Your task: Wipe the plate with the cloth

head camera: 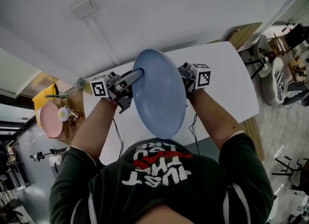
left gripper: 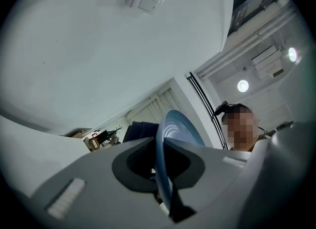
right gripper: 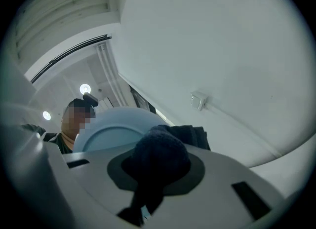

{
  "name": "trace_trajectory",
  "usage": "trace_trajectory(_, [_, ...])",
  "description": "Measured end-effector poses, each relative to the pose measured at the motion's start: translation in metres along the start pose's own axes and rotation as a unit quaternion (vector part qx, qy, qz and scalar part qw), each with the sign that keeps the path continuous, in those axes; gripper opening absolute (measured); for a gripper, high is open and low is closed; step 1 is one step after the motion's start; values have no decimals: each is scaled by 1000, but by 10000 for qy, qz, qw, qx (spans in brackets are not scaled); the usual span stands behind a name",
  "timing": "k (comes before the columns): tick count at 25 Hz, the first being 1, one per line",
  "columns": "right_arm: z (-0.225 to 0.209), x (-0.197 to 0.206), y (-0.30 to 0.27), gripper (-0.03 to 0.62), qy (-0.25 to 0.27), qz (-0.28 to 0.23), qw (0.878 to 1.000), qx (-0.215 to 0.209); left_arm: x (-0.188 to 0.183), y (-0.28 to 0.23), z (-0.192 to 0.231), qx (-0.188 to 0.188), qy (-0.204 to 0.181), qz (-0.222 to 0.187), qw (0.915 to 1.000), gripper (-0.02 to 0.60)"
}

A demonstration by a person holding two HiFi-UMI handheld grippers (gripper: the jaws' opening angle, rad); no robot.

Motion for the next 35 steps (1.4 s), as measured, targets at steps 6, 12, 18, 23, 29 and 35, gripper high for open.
trace_trajectory(6, [21, -23, 3, 52, 185, -82, 9992, -339, -3, 10, 7, -310, -229, -111, 9992, 23])
trace_trajectory(12, [43, -36, 10, 51, 186, -253, 9967, -752, -20, 18, 10, -686, -299, -702, 9947, 23])
trace_trajectory(18, [60, -14, 18, 52, -23, -68, 9951, -983, -33, 35, 13, -1033, -210, -1218, 9869, 23])
trace_trajectory(23, [54, 21, 14, 52, -315, 369, 9942, -958, -38, 27, 7, -933, -201, -1362, 9861, 20])
trace_trajectory(29, [32, 49, 0, 51, -350, 863, 9938, -601, -34, 3, -8, -571, -90, -1214, 9909, 20])
trace_trajectory(35, [15, 39, -10, 51, 172, 1095, 9936, -203, -21, -17, -24, -220, 90, -876, 9959, 18])
Point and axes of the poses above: the fingertips, and each gripper's own axes: y backward along the fingers, z to its left, x out of its underside, the point moved 6 cm from there along y, backward along the fingers, and after that the axes turned 1 degree about y, right-handed, at the moved point
